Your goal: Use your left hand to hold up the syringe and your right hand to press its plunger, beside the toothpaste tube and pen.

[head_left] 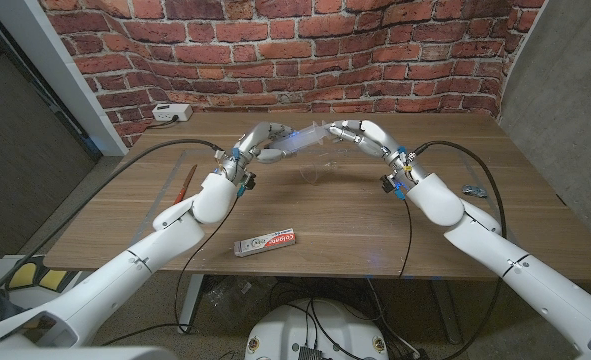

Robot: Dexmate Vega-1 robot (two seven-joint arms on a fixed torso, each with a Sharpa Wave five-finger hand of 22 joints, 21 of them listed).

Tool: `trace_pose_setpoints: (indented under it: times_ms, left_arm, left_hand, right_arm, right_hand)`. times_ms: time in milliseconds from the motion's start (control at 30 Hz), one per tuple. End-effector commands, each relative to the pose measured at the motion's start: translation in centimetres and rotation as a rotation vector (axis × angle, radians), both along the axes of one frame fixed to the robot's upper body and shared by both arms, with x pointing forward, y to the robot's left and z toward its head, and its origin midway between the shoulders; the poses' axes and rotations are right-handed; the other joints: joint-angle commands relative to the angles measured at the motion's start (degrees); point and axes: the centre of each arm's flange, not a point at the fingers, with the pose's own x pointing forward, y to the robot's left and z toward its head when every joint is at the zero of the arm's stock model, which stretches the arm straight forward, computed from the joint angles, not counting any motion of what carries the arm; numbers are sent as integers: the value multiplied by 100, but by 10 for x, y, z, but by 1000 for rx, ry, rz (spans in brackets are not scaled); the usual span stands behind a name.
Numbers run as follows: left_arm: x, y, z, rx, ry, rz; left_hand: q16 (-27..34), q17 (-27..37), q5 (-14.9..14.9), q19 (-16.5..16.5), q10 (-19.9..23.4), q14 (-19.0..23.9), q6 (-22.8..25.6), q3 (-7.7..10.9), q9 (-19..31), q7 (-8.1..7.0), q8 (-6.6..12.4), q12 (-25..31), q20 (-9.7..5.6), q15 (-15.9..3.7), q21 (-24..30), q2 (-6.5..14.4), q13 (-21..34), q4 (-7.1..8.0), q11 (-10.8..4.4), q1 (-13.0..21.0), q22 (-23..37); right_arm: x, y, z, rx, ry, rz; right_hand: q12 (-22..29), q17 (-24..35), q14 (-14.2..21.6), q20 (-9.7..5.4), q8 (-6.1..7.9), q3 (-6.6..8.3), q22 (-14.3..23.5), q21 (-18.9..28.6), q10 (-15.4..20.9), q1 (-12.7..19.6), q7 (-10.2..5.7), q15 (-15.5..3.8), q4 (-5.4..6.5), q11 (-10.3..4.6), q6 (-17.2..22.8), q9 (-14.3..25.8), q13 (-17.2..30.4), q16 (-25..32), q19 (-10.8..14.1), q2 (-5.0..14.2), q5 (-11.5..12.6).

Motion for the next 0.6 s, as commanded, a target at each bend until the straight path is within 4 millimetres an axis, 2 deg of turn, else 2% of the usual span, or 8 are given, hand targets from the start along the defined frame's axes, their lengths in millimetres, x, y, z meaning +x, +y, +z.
trace_pose_setpoints:
  times_ms: [33, 500, 600]
  left_arm:
    - [2, -5, 1, 10, 3, -4]
    - [2, -7, 1, 4, 2, 0]
    - [2, -6, 0, 1, 4, 3]
  left_hand:
    - [35, 23, 26, 20, 573, 522, 973, 395, 17, -282, 46, 39, -7, -784, 29, 385, 22, 355, -548, 143, 25]
    - [35, 24, 26, 13, 566, 519, 968, 405, 17, -299, 39, 36, -5, -792, 31, 385, 23, 355, -543, 137, 25]
    - [36, 24, 27, 11, 561, 521, 971, 409, 18, -298, 39, 33, -5, -797, 31, 385, 23, 353, -547, 138, 25]
  right_arm:
    - [1, -1, -2, -4, 9, 9]
    - [3, -6, -1, 8, 9, 10]
    - [3, -8, 0, 18, 10, 10]
  right_hand:
    - [-4, 17, -26, 8, -10, 4, 18, -35, 8, 44, -17, 4, 16, 43, -19, -4, 8, -22, -10, 38, -17]
    - [-20, 17, -31, 12, -23, 8, 19, -49, 5, 46, -24, 13, 17, 38, -32, -3, 9, -24, -13, 42, -18]
    - [-23, 17, -27, 17, -45, 1, 20, -54, 13, 42, -80, 9, 15, 35, -82, -2, 10, -23, -13, 26, -21]
